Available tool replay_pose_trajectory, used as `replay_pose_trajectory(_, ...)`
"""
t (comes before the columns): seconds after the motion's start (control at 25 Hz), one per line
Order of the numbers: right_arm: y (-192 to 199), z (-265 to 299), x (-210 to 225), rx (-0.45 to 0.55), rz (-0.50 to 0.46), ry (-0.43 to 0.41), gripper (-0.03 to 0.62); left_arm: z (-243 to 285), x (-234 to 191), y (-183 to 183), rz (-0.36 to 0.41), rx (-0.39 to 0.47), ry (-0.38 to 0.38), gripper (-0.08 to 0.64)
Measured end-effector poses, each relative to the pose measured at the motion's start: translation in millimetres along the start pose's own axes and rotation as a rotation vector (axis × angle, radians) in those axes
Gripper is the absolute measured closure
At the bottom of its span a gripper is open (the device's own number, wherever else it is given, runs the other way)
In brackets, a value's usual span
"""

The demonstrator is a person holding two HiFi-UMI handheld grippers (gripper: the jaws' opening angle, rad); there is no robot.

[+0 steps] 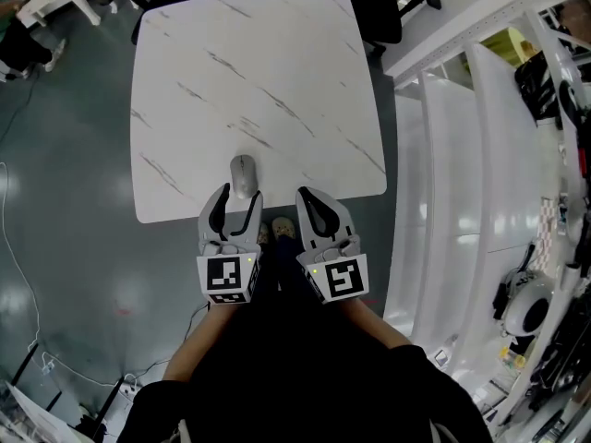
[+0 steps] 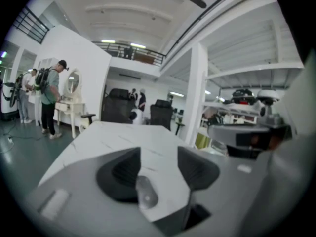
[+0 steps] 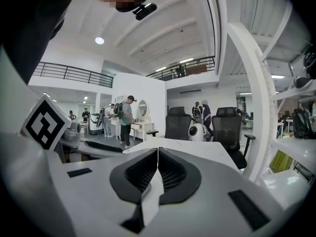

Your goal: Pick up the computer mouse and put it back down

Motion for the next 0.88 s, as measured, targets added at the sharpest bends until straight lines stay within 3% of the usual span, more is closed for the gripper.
replay_pose_trajectory(0.2,3.6,18.2,0.8,0.012,0.002,-0.059,0.574,14.5,-7.8,4.6,-0.026,-0.023,-0.032,0.319)
replay_pose_trajectory(0.88,56.4,60.8,7.0,-0.096,0.008,-0.181,0.574,54.5,-29.0,52.2,-0.083,-0.162,-0.103,0.276)
Point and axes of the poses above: the fingertips, and each gripper's own axes: z forward along the fingers, x to its right, y out of its underside, the point moved 9 cm from there along -z, backward along the fingers, and after that the axes turned 14 degrees about y, right-handed, at the moved point
